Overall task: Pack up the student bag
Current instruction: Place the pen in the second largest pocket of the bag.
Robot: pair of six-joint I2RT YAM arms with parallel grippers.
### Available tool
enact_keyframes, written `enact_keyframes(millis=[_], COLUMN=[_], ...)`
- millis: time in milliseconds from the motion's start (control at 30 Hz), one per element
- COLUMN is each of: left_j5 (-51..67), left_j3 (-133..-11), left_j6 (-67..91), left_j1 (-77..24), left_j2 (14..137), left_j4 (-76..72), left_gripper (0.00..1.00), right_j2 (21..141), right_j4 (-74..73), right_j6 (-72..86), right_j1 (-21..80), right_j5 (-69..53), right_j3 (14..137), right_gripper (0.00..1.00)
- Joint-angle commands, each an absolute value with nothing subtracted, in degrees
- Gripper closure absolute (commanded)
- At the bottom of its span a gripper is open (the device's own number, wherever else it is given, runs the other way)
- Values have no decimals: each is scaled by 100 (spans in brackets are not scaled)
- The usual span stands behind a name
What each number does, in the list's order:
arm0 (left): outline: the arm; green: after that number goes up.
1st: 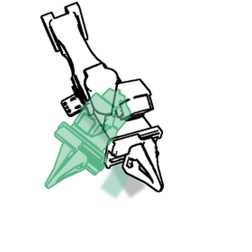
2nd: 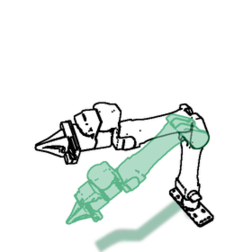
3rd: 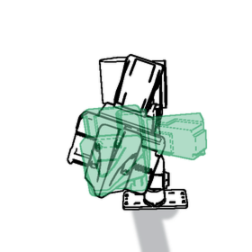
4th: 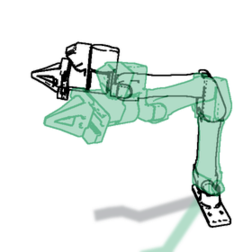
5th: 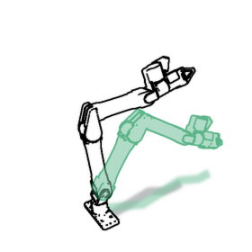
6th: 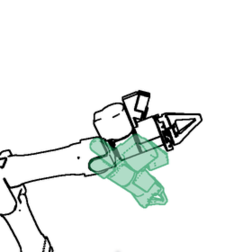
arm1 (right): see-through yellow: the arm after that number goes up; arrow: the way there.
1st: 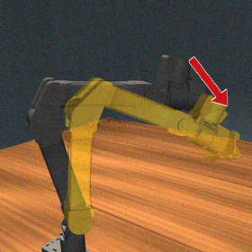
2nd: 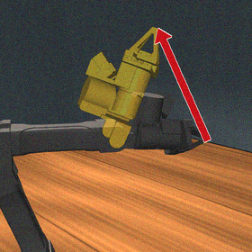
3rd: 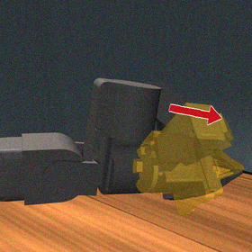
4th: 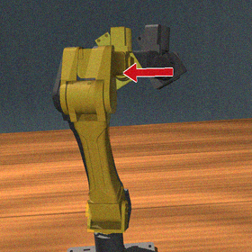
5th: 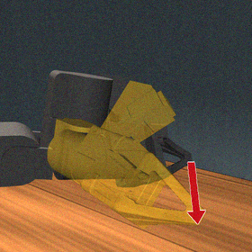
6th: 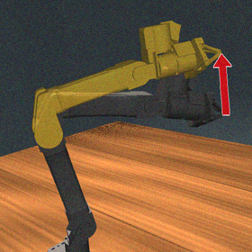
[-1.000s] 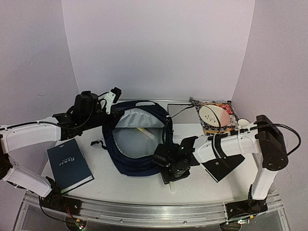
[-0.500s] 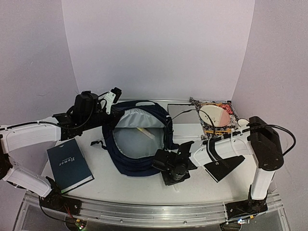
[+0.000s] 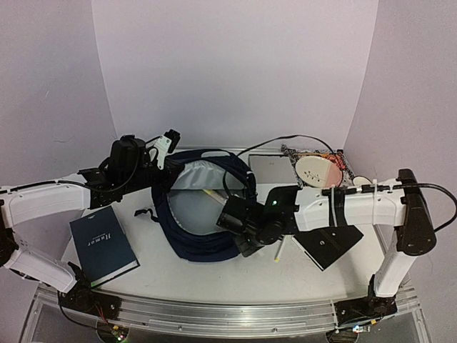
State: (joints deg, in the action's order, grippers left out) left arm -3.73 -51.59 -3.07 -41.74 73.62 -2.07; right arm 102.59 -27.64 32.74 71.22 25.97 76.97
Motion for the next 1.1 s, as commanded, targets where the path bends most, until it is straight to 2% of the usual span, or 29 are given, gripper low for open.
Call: enact_keyframes(millis=[0,233,567,800,867,1000,1067], left_j5=[-496,-372,-115,-36,-36,-19,-28], left_j3=[-5254,-5254,-5265,-5273,-5273,-5281,-5274], left_j6=[-232,-194,-201,-186,-201,-195,-211], left_j1=[-4183,-4184,-4184,-4184,-4184,-4184,-4184], left_j2=[7083,7008,6953,6906,6892,6889,6887], left_j4=[-958,-958,-963,-960,-959,-958,-958], left_gripper=[100,100,100,100,100,100,100], right_j2=[10316,11135,11973,12293,12371,12483,12494], right_j4=[-3056,-2174,-426,636,755,899,953], right_j6=[1734,33,-2275,-3275,-3349,-3476,-3479], right_j1=[7189,7183,6941,6633,6509,6422,6408], right_j5=[3257,3752,3464,3326,3302,3151,3100], right_j3=[8488,9128,9412,9205,9237,9317,9360], right_gripper=[100,100,100,100,97,83,81])
